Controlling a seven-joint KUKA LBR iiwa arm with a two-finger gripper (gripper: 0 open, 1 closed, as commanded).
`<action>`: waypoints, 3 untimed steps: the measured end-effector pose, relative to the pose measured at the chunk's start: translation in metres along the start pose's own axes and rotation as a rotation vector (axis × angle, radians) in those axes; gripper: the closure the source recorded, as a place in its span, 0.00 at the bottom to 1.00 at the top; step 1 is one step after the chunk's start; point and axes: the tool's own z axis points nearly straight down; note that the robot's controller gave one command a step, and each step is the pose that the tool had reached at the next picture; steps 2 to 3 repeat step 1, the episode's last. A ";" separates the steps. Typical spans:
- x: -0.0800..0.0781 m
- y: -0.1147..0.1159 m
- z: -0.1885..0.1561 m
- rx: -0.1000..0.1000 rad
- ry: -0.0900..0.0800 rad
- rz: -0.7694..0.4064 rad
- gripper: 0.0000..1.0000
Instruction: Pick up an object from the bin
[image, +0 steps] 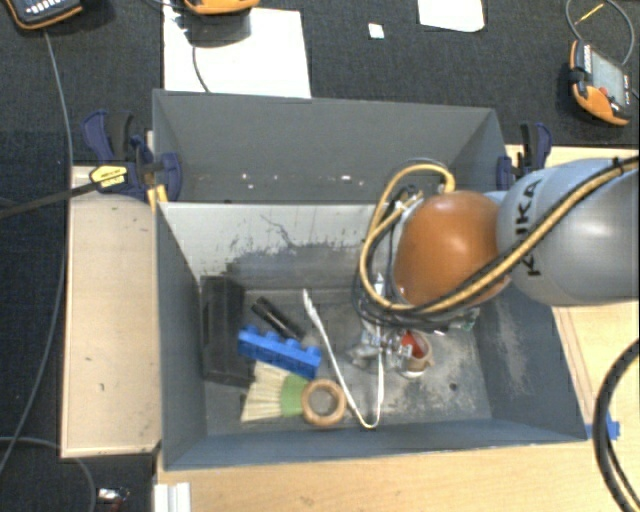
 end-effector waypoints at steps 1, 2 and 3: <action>0.020 0.004 -0.110 -0.003 0.002 0.079 1.00; 0.020 0.004 -0.110 -0.003 0.002 0.079 1.00; 0.020 0.004 -0.110 -0.003 0.002 0.079 1.00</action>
Offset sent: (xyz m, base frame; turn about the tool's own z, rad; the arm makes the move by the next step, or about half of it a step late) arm -0.0287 -0.0115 0.0866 0.1333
